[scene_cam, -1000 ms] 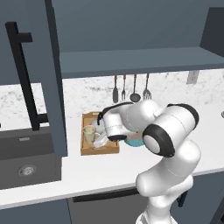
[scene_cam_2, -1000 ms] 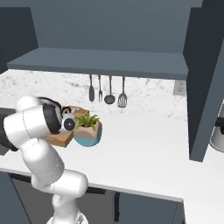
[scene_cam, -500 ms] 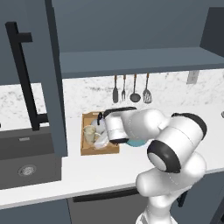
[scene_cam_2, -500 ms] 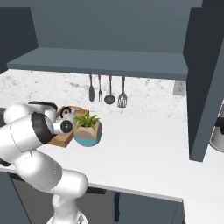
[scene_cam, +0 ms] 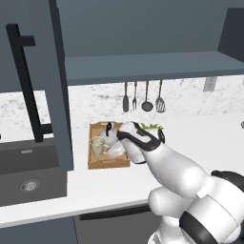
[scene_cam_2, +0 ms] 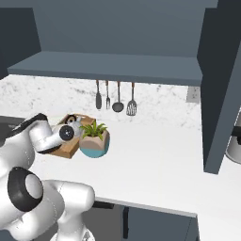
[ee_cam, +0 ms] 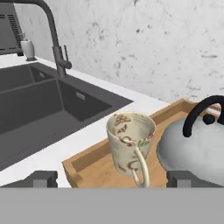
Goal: Pick the kettle from the counter and place it on the tray. Then pick the mug from the cabinet and place it on the tray. Then close the cabinet doors.
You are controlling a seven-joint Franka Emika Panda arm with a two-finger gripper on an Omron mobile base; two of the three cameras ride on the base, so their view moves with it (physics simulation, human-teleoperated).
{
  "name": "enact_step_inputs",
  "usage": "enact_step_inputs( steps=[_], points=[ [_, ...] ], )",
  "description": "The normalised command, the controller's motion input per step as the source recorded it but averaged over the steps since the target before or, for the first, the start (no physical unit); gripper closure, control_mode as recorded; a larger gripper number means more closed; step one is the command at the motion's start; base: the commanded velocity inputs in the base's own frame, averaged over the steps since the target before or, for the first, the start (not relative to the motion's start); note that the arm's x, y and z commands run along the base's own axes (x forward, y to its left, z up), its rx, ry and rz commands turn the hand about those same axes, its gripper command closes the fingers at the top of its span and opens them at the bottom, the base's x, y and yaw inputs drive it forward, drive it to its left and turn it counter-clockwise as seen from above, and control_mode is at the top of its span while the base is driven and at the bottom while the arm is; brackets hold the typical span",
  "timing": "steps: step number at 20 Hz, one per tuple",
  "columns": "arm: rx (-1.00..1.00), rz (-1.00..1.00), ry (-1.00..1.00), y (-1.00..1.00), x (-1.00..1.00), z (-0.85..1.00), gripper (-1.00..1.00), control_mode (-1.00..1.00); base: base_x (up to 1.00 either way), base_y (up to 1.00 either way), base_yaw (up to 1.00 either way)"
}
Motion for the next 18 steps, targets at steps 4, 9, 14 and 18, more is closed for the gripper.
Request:
enact_step_inputs(
  steps=[4,9,14,18],
  points=[
    [0.00,-0.04,0.35,-0.23,-0.10,1.00,-1.00,-1.00,0.00,0.00,0.00],
    [0.00,-0.09,0.40,-0.22,-0.25,0.83,-1.00,-1.00,0.00,0.00,0.00],
    [-0.01,-0.07,0.09,-0.03,0.00,0.00,-1.00,-1.00,0.00,0.00,0.00],
    [0.00,0.00,0.00,0.00,0.00,0.00,-1.00,-1.00,0.00,0.00,0.00]
  ],
)
